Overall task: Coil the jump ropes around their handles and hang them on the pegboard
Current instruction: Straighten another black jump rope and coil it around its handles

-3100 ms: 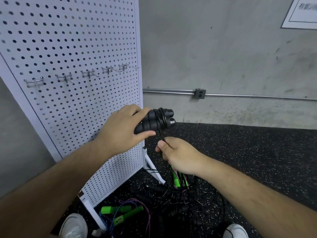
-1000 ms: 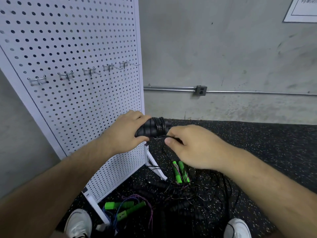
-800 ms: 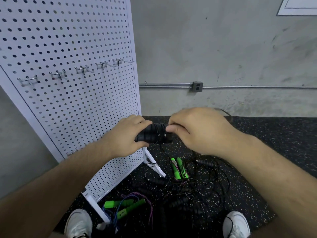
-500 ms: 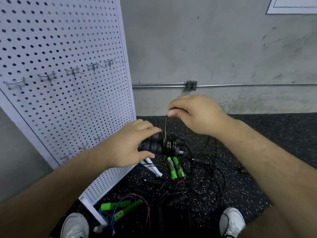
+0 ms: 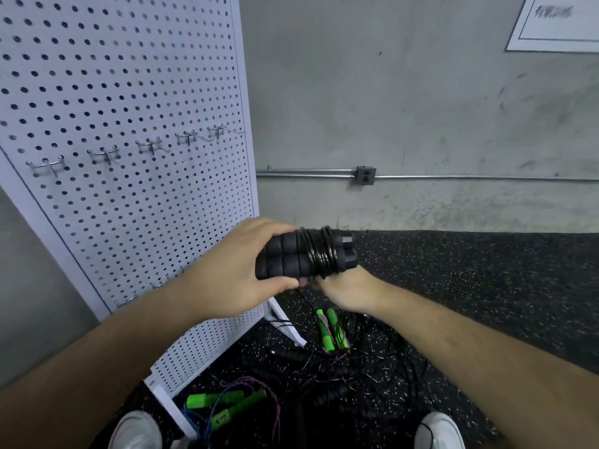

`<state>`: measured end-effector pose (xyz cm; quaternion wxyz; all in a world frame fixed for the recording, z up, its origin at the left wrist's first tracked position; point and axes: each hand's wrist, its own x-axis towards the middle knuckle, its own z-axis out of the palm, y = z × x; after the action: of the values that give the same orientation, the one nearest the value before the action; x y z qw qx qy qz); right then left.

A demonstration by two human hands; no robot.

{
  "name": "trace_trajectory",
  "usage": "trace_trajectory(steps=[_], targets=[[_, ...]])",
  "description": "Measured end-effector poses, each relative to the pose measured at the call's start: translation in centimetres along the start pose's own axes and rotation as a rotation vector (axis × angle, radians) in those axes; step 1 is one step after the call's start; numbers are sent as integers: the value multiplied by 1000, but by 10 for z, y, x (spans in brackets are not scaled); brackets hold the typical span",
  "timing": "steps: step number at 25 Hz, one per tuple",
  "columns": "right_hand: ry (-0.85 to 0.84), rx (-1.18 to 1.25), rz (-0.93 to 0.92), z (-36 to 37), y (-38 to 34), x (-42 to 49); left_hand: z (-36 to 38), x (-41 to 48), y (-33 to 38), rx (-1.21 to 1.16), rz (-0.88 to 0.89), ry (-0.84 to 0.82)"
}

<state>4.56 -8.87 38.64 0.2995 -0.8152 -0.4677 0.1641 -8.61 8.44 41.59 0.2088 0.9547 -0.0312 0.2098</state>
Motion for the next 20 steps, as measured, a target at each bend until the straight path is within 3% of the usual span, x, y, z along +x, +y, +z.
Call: trace_trajectory(steps=[4,10,14,17,20], targets=[[-24,67,-14,20,-23,0,-5,10,-38,152,-80,84],[-39,-81,-65,12,-53,-18,-2,16,-72,306,-142,71],[59,-174,-115,-23,-71,-36,9,13,-78,323,-99,-43],[202,-390,-180,-37,-66,-35,21,9,-66,278,-36,-115],[355,-437,-276,-47,-46,-20,31,2,-39,251,83,-155]])
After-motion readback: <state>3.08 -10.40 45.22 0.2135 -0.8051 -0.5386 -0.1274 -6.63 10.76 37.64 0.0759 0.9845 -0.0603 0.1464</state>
